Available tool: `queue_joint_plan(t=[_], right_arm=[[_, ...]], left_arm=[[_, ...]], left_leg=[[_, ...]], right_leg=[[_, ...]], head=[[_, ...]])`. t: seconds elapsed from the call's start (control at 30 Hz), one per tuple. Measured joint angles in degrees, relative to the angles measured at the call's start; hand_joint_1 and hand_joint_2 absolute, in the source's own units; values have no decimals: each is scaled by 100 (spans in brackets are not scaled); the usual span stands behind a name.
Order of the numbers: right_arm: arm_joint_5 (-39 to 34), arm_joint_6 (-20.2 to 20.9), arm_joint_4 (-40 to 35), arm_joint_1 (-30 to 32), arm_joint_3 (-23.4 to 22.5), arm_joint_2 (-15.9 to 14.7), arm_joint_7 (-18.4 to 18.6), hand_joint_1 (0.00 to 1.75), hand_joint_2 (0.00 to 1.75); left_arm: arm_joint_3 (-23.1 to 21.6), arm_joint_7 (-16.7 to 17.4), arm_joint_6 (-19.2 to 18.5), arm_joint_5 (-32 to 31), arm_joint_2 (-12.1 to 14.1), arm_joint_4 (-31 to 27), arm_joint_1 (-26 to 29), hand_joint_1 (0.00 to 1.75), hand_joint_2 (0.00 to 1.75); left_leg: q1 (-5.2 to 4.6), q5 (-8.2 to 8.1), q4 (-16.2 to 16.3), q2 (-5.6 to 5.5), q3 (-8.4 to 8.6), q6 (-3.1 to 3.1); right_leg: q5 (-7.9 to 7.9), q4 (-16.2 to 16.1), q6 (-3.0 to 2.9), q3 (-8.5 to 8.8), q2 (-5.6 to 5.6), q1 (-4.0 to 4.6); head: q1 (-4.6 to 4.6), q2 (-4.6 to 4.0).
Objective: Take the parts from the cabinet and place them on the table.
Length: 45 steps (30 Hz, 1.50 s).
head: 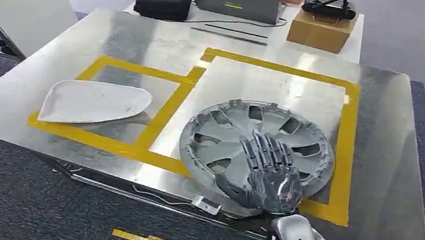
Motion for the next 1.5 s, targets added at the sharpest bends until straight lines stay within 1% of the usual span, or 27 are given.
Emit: queue_joint_plan(t=[0.13, 0.2, 0.23, 0.3, 0.33, 0.37, 0.43, 0.47, 0.53, 0.6, 0.67, 0.8, 0.87, 0.97, 1.0, 1.03, 1.07, 1.13, 1.17, 1.2, 1.23, 1.27, 1.3, 1.33, 1.37, 1.4, 1.5], right_arm=[[0, 0, -637, -10, -221, -112, -758, 0, 0], [0, 0, -933, 95, -398, -99, -1318, 0, 0], [0, 0, -1084, 190, -554, -38, -1721, 0, 0], [7, 0, -1360, 402, -906, 230, -2573, 0, 0], [4, 0, -1475, 496, -1074, 383, -2859, 0, 0], [7, 0, -1581, 572, -1232, 554, -3097, 0, 0], [4, 0, -1730, 666, -1469, 791, -3247, 0, 0], [4, 0, -1788, 696, -1564, 873, -3424, 0, 0], [-2, 0, -1928, 803, -1859, 1150, -4114, 0, 0], [4, 2, -2027, 882, -2174, 1470, -4579, 0, 0], [2, 2, -2095, 926, -2423, 1699, -4722, 0, 0], [0, 2, -2160, 962, -2714, 1951, -4861, 0, 0], [0, 2, -2178, 967, -2853, 2065, -5006, 0, 0], [0, 2, -2202, 970, -3021, 2183, -5070, 0, 0], [2, 2, -2204, 970, -3051, 2214, -5074, 0, 0], [2, 2, -2219, 977, -3086, 2231, -5078, 0, 0], [0, 2, -2233, 965, -3115, 2238, -5081, 0, 0], [0, 2, -2233, 979, -3167, 2238, -5085, 0, 0], [0, 2, -2233, 990, -3197, 2238, -5085, 0, 0], [2, 4, -2233, 997, -3220, 2238, -5087, 0, 0], [0, 4, -2233, 1001, -3231, 2238, -5087, 0, 0], [2, 4, -2233, 1001, -3237, 2238, -5087, 0, 0], [2, 4, -2233, 999, -3239, 2240, -5094, 0, 0], [2, 4, -2233, 1000, -3248, 2247, -5096, 0, 0], [4, 4, -2228, 997, -3263, 2249, -5098, 0, 0], [4, 4, -2228, 1002, -3270, 2255, -5102, 0, 0], [9, 4, -2215, 988, -3300, 2257, -5102, 0, 0]], left_arm=[[4, 11, -44, 9, 0, 0, 3, 0, 0], [7, 13, -68, 20, -2, 0, 0, 0, 0], [11, 15, -74, 20, -2, 0, 2, 0, 0], [24, 15, -76, 20, -2, 0, 5, 0, 0], [28, 15, -76, 20, -2, 0, 3, 0, 0], [33, 15, -76, 20, -2, 0, 0, 0, 0], [37, 15, -76, 20, -4, 0, -2, 0, 0], [39, 15, -76, 15, -4, 0, -1, 0, 0], [42, 9, -79, -9, -4, 0, 0, 0, 0], [44, 7, -81, -13, -4, 0, -4, 0, 0], [44, 7, -85, -22, -4, 0, -6, 0, 0], [48, 7, -85, -24, 0, 0, -8, 0, 0], [48, 9, -85, -24, 0, 0, -8, 0, 0], [50, 15, -83, -24, 0, 0, -7, 0, 0], [50, 15, -83, -24, -2, 0, -9, 0, 0], [50, 18, -83, -24, -15, 0, -11, 0, 0], [50, 18, -79, -24, -20, 0, -13, 0, 0], [50, 18, -79, -24, -37, 0, -17, 0, 0], [52, 18, -79, -24, -39, 0, -14, 0, 0], [52, 18, -79, -24, -39, 0, -10, 0, 0], [55, 18, -79, -24, -42, 0, -8, 0, 0], [55, 18, -79, -24, -42, 0, -9, 0, 0], [57, 18, -79, -24, -42, 0, -7, 0, 0], [59, 20, -79, -22, -50, 0, -14, 0, 0], [61, 20, -79, -17, -57, 0, -27, 0, 0], [63, 26, -74, -15, -57, 0, -45, 0, 0], [83, 46, -63, 9, -68, 0, -32, 0, 0]], left_leg=[[0, 0, 1, 0, 2, 1], [0, -1, 1, 0, 2, 1], [0, -1, 1, -1, 1, 2], [0, -2, 1, -1, 0, 1], [0, -2, 1, -1, 1, 1], [0, -3, 1, -1, 1, 0], [2, -3, 0, 0, 1, 0], [2, -3, 0, 0, 1, 0], [2, -3, 0, 0, 1, 0], [-1, -6, 6, 0, 0, 3], [-5, -10, 16, 0, 0, 10], [-12, -26, 42, 1, -2, 36], [-19, -41, 65, 1, -6, 62], [-29, -54, 79, 1, -8, 108], [-11, -23, 14, 2, 18, 147], [38, 25, -59, 17, 70, 172], [45, 28, -82, 19, 89, 196], [42, 18, -81, 20, 87, 221], [37, 13, -80, 21, 83, 218], [34, 12, -80, 22, 84, 217], [34, 7, -79, 21, 89, 211], [34, -2, -77, 15, 97, 199], [35, -12, -74, -64, 114, 178], [39, -26, -64, -96, 127, 150], [23, -36, -61, -105, 109, 115], [28, -25, -38, -148, 89, 78], [70, -3, -61, -254, 76, -23]], right_leg=[[0, -1, 0, 1, 0, 0], [0, -1, 0, 2, -2, 0], [-1, -1, 0, 2, -3, 1], [-1, -1, 0, 1, -1, 1], [-3, -1, 0, 1, -1, 2], [-3, -1, 1, 0, 0, 2], [-5, -1, 0, 0, 0, 3], [-5, -1, 0, 0, 0, 4], [-4, -1, 0, 1, 0, 3], [-1, -6, 4, 4, 0, -2], [0, -8, 7, 10, -2, -3], [-1, -9, 26, 18, 1, -9], [-5, -10, 55, 27, 0, -15], [4, -46, 102, 54, 0, -23], [8, -71, 137, 73, 1, -8], [-36, -23, 146, 36, 2, -9], [-197, 185, 148, -55, -9, 5], [-613, 1041, 158, -468, -13, -9], [-775, 1462, 169, -685, -13, -7], [-797, 1661, 175, -798, -13, -6], [-679, 1577, 171, -766, -14, -7], [-452, 1246, 162, -608, -14, -7], [-199, 755, 145, -359, 8, -9], [33, 192, 127, -60, 117, -17], [-75, -53, 100, 116, 341, -28], [-32, -93, 73, 139, 269, -17], [-32, -92, 0, 152, 143, 29]], head=[[-2, 0], [0, 0], [0, 0], [0, 0], [0, 0], [-4, 0], [0, 0], [0, 0], [2, 0], [-2, 0], [2, 0], [0, 0], [-2, 0], [-4, 0], [-7, 0], [0, 0], [15, 0], [20, 0], [26, 0], [24, 0], [22, 0], [26, 0], [24, 0], [24, 0], [13, 0], [15, 0], [20, 0]])
